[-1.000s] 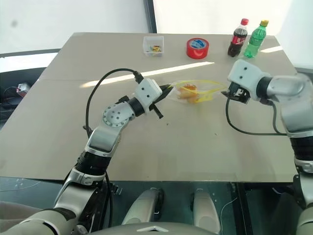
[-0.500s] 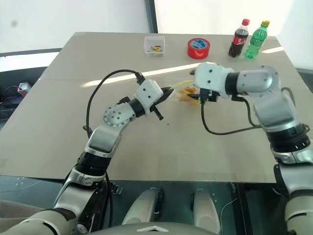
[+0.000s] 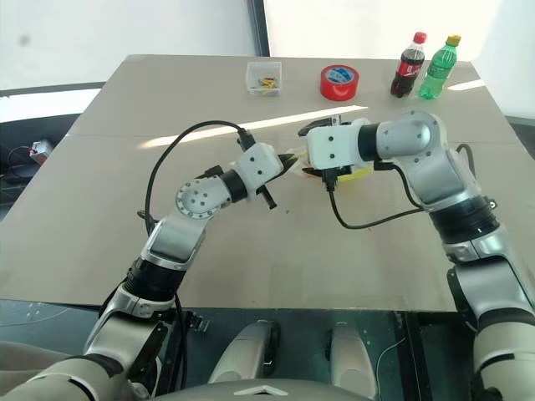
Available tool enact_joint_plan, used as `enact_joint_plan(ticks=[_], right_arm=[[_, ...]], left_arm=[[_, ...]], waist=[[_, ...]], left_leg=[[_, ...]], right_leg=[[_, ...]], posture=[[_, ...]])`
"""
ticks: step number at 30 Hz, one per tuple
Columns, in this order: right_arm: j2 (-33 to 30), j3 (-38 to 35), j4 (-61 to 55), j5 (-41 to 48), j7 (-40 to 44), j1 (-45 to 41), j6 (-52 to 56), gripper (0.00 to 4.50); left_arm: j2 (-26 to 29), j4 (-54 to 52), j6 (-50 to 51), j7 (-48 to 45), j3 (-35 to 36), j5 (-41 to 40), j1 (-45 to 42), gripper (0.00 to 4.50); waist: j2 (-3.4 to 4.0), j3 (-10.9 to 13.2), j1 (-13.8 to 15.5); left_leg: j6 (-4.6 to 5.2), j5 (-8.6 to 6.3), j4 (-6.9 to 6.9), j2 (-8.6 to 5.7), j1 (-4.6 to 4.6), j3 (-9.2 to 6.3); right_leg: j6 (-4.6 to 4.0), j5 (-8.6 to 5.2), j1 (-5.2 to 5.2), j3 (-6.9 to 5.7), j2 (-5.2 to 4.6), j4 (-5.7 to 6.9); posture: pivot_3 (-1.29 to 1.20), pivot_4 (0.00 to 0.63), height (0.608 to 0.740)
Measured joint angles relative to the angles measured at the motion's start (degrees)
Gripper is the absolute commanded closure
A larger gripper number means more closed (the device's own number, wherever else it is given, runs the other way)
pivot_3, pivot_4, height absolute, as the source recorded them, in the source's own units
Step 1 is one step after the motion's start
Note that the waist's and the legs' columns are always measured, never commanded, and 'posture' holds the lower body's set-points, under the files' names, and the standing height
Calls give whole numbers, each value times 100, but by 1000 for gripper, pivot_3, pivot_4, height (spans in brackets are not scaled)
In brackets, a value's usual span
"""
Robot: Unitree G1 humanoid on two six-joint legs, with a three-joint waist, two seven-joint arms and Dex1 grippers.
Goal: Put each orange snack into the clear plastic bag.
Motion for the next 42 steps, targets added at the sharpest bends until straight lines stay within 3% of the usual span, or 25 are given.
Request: enact_joint_plan(ticks=[8, 11, 14, 39, 40, 42], right_arm=[[61, 3, 53, -195, -7, -18, -408, 1225], [154, 4, 52, -200, -11, -18, -482, 2013], [212, 18, 51, -225, 1, -18, -501, 3408], [123, 61, 180, -405, 138, -18, -530, 3408], [124, 61, 181, -407, 137, -18, -533, 3953], [121, 57, 182, -414, 118, -18, -539, 4390]], left_arm=[[131, -125, 0, -102, -40, 64, -55, 4500], [174, -176, 1, -134, -39, 70, -54, 4500], [211, -193, 7, -174, -38, 69, -54, 4500], [252, -227, 42, -193, -39, 118, -55, 4500], [252, -226, 42, -193, -39, 120, -55, 4500], [252, -224, 43, -193, -40, 126, -54, 4500]], waist=[[0, 0, -9], [0, 0, -9], [0, 0, -7], [0, 0, -9], [0, 0, -9], [0, 0, -8]], left_leg=[[0, 0, 0, 0, 0, 0], [0, 0, 0, 1, 0, 0], [0, 0, 0, 1, 0, 0], [0, 0, 0, 0, 0, 0], [0, 0, 0, 0, 0, 0], [0, 0, 0, 0, 0, 0]], right_leg=[[0, 0, 0, 1, 1, 0], [0, 0, 0, 1, 2, 1], [0, 0, 0, 1, 1, 1], [0, 0, 0, 1, 2, 1], [0, 0, -1, 1, 2, 1], [0, 0, 0, 1, 1, 1]], posture=[[0, 150, 740], [0, 150, 740], [0, 150, 740], [0, 150, 740], [0, 150, 740], [0, 150, 740]])
